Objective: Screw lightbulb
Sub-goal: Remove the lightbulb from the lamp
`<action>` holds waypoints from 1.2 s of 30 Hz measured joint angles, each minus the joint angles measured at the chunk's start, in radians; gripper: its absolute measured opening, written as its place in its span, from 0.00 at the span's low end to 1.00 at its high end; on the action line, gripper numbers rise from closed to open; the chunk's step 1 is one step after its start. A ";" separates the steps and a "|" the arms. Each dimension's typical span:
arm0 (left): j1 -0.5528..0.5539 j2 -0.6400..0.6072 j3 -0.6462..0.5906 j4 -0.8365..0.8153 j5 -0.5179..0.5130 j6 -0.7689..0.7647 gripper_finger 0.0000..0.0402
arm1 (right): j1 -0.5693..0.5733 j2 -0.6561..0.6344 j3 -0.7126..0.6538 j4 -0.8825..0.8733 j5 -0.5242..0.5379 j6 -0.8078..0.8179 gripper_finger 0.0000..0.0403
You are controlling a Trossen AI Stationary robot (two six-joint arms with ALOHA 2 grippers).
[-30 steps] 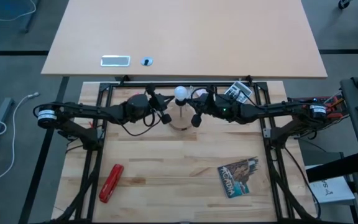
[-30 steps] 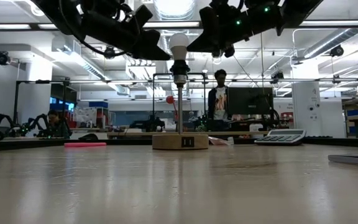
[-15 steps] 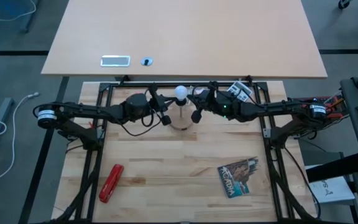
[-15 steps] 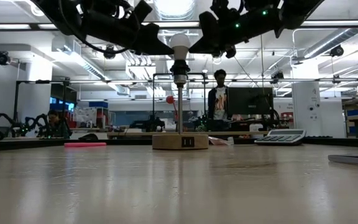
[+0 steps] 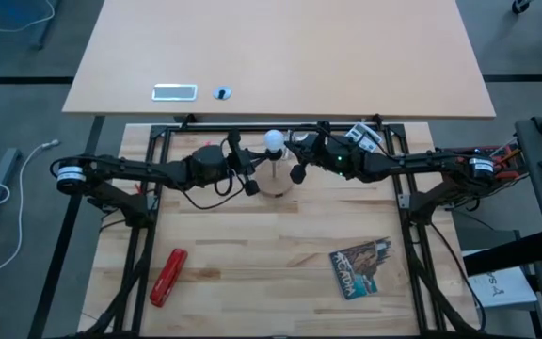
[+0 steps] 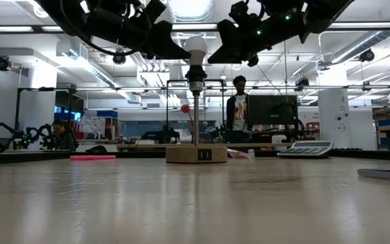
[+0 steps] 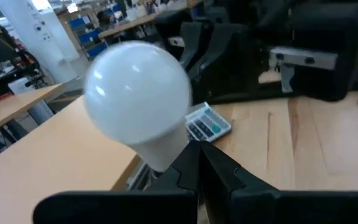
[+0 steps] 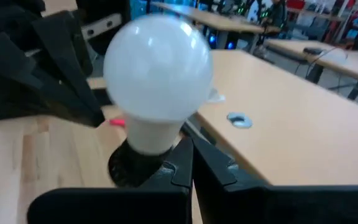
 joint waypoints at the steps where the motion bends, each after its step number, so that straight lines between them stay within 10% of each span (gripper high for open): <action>1: -0.004 -0.003 0.000 -0.016 -0.022 0.004 0.00 | 0.001 0.000 0.000 -0.015 0.000 0.007 0.00; 7: 0.011 -0.004 0.000 -0.055 -0.218 0.036 0.00 | -0.001 0.001 0.000 -0.056 -0.108 0.096 0.00; 36: 0.037 -0.002 0.000 0.010 -0.042 0.102 0.00 | 0.001 0.002 0.000 0.032 -0.122 0.073 0.00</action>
